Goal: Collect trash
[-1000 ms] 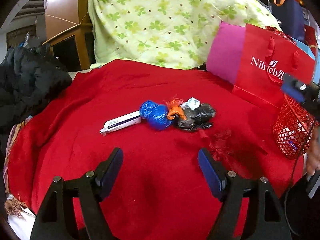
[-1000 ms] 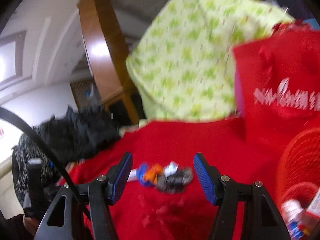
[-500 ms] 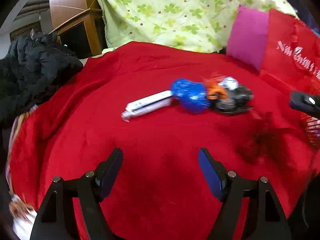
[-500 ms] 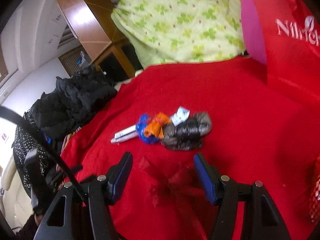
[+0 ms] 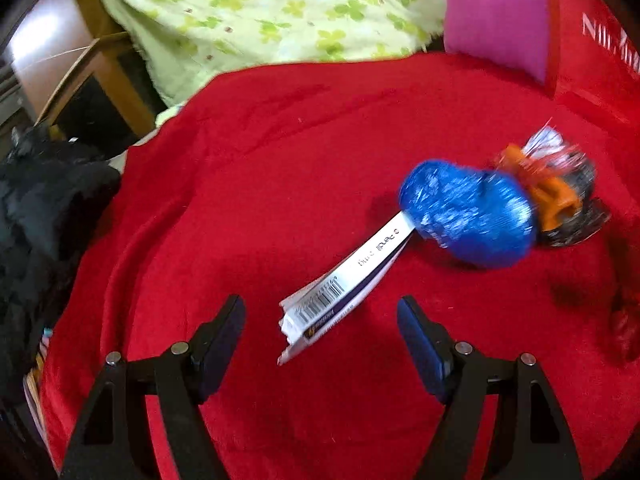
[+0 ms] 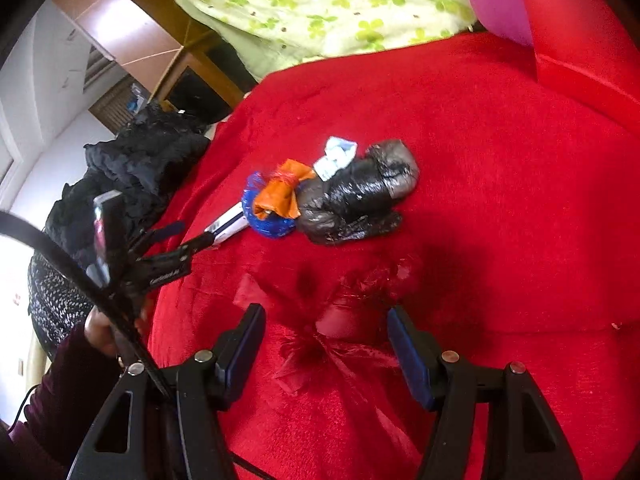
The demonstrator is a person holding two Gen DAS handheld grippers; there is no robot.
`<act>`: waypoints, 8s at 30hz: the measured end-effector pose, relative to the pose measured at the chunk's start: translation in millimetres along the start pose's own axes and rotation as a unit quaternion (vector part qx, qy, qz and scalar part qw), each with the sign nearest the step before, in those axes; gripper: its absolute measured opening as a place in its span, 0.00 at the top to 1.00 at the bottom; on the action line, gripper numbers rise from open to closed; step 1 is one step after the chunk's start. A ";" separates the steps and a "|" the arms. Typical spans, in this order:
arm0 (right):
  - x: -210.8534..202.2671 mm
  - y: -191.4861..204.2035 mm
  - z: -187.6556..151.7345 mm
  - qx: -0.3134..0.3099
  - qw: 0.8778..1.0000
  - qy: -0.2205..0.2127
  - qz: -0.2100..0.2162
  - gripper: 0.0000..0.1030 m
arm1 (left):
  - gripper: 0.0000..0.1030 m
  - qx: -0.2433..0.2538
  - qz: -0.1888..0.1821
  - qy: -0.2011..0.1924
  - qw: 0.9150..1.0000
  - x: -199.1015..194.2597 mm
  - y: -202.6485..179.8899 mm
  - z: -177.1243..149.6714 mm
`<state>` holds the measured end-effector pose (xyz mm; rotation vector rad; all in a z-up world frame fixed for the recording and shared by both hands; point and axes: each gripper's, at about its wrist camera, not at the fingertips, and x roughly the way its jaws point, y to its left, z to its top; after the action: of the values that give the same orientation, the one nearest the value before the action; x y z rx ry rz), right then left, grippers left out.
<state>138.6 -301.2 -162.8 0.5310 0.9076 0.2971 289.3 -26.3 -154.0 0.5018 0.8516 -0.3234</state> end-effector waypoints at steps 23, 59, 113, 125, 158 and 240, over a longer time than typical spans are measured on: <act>14.7 -18.9 6.7 0.064 0.996 0.017 0.057 0.35 | 0.63 0.017 -0.081 0.058 0.995 19.6 -13.6 -1.9; -69.7 16.0 -3.2 -0.089 0.983 -0.154 -0.055 0.61 | 0.64 -0.149 -0.172 -0.053 0.972 -140.9 -94.2 -42.2; -240.2 -45.7 -32.1 -0.027 0.930 -0.364 -0.031 0.61 | 0.63 -0.017 -0.113 -0.175 0.978 -245.1 -240.1 55.9; -245.9 -49.2 -36.8 -0.022 0.928 -0.371 -0.032 0.61 | 0.63 -0.010 -0.121 -0.181 0.976 -254.1 -245.3 53.3; -231.7 -50.1 -30.3 -0.021 0.934 -0.354 -0.036 0.61 | 0.63 -0.047 -0.127 -0.159 0.978 -230.3 -225.4 37.0; -337.2 -167.8 -76.3 0.171 0.869 -0.463 -0.041 0.57 | 0.55 0.028 -0.329 -0.149 0.932 -238.4 -379.5 127.9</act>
<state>-117.3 -572.1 -69.2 0.8539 0.0286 -0.2133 46.2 -395.9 -7.4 0.1948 0.6932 -1.0170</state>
